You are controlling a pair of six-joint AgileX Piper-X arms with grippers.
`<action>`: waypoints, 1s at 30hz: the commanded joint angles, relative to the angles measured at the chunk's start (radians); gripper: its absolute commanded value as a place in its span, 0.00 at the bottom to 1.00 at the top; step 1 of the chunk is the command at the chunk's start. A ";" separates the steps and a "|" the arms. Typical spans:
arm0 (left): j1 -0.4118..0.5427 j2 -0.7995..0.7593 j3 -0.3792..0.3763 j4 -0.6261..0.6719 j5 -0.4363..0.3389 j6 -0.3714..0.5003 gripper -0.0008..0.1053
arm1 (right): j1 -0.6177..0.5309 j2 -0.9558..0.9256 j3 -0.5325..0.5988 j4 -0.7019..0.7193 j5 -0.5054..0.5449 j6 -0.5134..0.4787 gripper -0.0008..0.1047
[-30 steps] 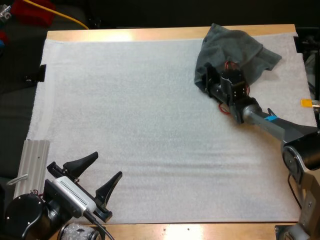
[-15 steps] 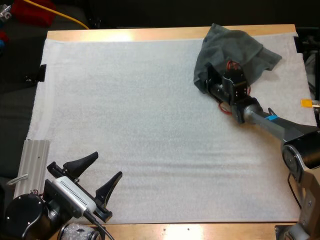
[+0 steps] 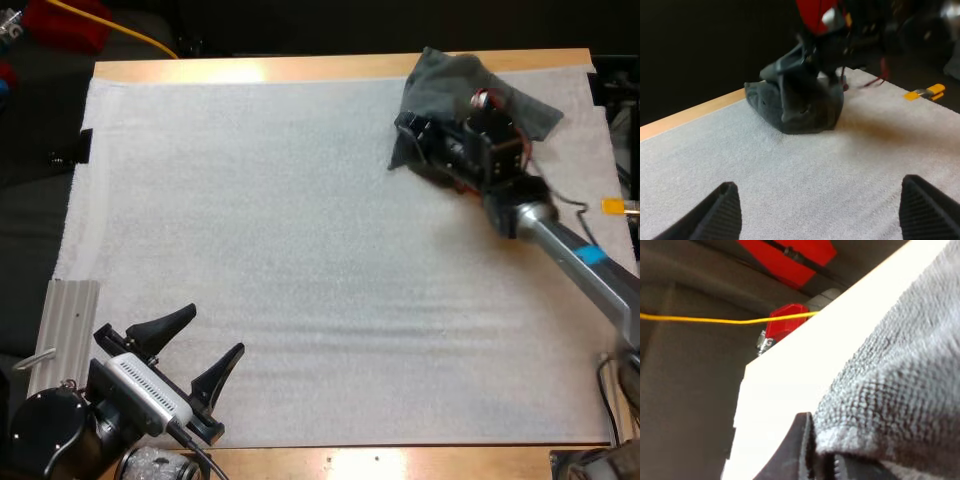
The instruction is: Pick towel from pile, fold and stack
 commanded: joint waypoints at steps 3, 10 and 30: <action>-0.003 0.002 -0.005 -0.011 0.007 -0.009 0.60 | 0.003 -0.103 -0.010 0.123 -0.008 -0.131 0.01; -0.003 0.002 -0.005 -0.011 0.007 -0.009 0.60 | 0.003 -0.263 -0.010 0.298 -0.008 -0.262 0.01; -0.003 0.002 -0.005 0.012 0.007 -0.009 0.60 | 0.016 -0.598 -0.200 0.767 -0.011 -0.445 0.01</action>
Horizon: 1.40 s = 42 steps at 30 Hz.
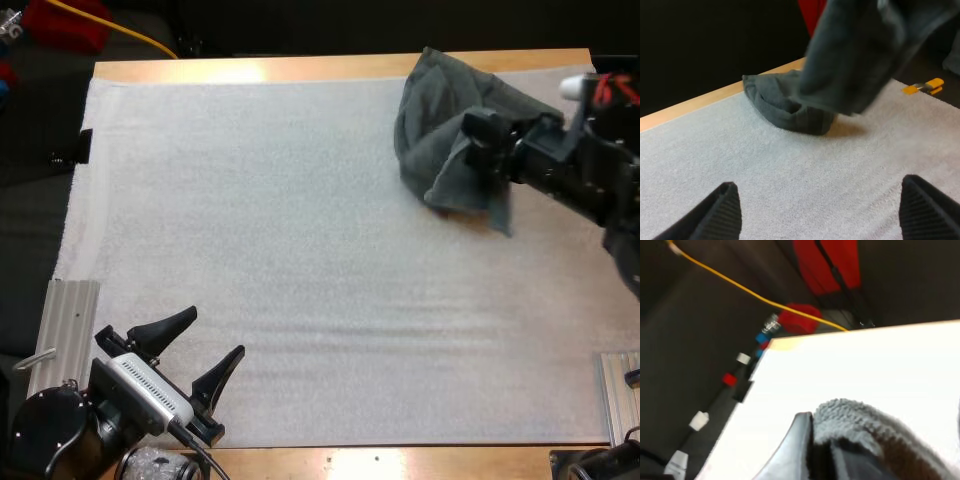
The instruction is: Pick towel from pile, fold and stack
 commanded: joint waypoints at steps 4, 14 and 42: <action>-0.003 0.002 -0.005 -0.009 0.007 -0.009 0.60 | 0.056 -0.030 -0.085 0.112 -0.009 -0.035 0.01; -0.003 0.002 -0.005 -0.009 0.007 -0.009 0.60 | 0.298 -0.047 -0.118 0.247 0.050 -0.033 0.01; -0.003 0.002 -0.005 -0.009 0.007 -0.009 0.60 | 0.748 0.105 -0.070 0.347 0.272 0.010 0.01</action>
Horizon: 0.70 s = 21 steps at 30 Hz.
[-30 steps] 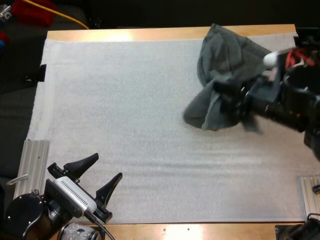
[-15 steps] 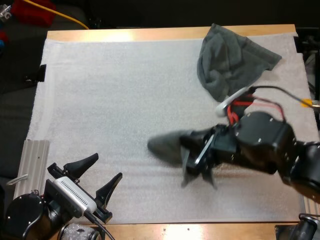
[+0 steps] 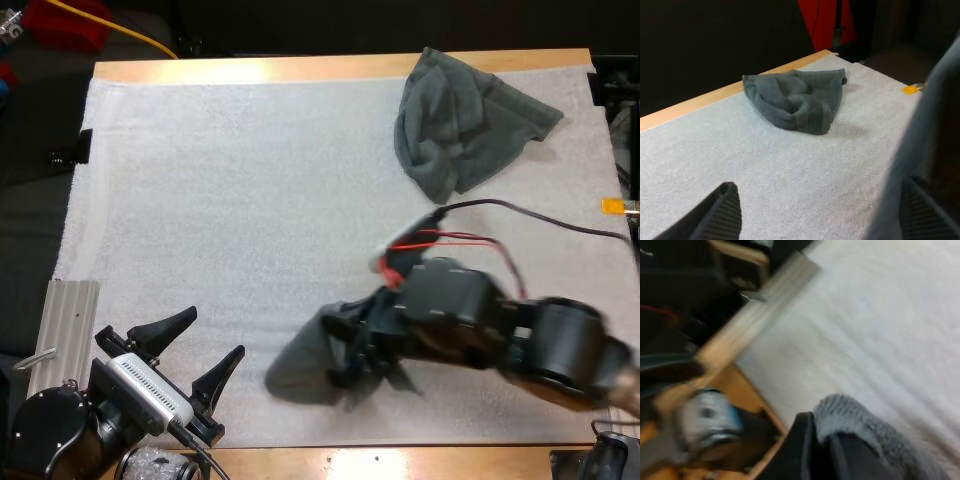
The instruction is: Pick towel from pile, fold and stack
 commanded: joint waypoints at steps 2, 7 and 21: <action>-0.003 0.002 -0.005 -0.009 0.007 -0.009 0.60 | -0.016 0.056 0.010 0.001 0.066 -0.041 0.01; -0.003 0.002 -0.005 -0.009 0.007 -0.009 0.60 | -0.100 0.172 0.010 -0.052 0.113 -0.045 0.01; -0.003 0.002 -0.005 -0.009 0.007 -0.009 0.60 | -0.405 0.234 0.010 -0.149 0.112 -0.017 0.01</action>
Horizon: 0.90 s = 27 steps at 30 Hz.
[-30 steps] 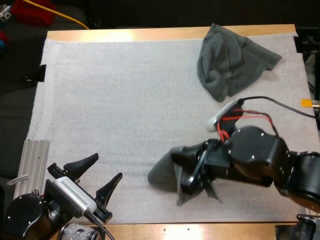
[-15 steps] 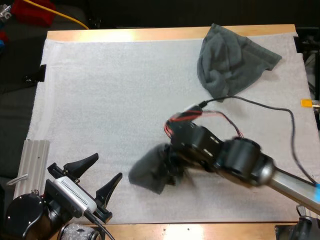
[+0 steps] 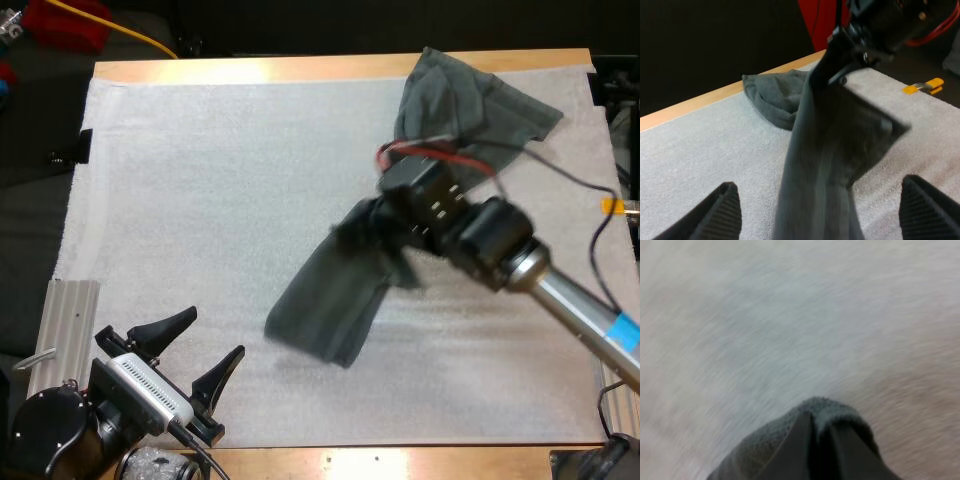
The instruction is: Pick towel from pile, fold and stack
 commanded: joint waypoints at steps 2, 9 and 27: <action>-0.003 0.002 -0.005 -0.009 0.007 -0.009 0.60 | -0.059 -0.003 -0.003 0.006 0.008 0.003 0.01; -0.003 0.002 -0.005 -0.009 0.007 -0.009 0.60 | -0.179 -0.003 -0.003 0.093 0.008 -0.001 0.31; -0.003 0.002 -0.005 -0.009 0.007 -0.009 0.60 | -0.209 -0.008 -0.003 0.312 0.008 -0.133 0.68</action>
